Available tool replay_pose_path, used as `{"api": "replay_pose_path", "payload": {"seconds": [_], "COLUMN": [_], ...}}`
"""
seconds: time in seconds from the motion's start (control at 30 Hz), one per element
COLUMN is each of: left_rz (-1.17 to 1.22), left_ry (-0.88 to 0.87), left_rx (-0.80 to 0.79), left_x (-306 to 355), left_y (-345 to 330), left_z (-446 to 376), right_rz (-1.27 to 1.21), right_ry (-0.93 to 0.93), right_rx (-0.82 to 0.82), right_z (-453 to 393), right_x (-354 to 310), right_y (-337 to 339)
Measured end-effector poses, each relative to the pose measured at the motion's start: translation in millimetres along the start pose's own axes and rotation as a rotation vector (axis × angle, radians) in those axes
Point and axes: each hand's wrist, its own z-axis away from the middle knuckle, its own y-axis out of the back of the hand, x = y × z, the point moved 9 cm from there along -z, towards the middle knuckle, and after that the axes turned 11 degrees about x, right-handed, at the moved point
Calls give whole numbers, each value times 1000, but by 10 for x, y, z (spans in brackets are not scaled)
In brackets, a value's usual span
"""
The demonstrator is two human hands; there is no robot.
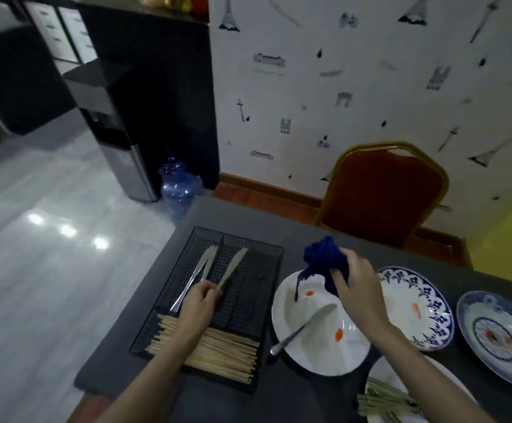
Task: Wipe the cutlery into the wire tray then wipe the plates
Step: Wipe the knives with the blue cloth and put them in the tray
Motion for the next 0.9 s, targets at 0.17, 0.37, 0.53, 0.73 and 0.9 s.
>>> {"api": "replay_pose_path", "payload": {"seconds": [0.17,0.37,0.53,0.73,0.9], "left_rz": [-179,-267,-362,-533,-482], "left_ry": [-45,-4,15,-297,-716], "left_rx": [115,130,119,226,-270], "left_x": [-173,-362,-452,173,847], "left_y": [77,46,-20,-259,-1463], "left_z": [-442,-789,-923,-776,16], "right_rz": [-57,-68,-36,-7,6], "right_ry": [-10,-4,-4,-59,-141], "right_rx": [-43,-97,-110,-77,7], "right_z": [82,114,146,238,344], "right_x": [-176,-267,-136,172,387], "right_y": [-242,-421,-361,-99,266]}}
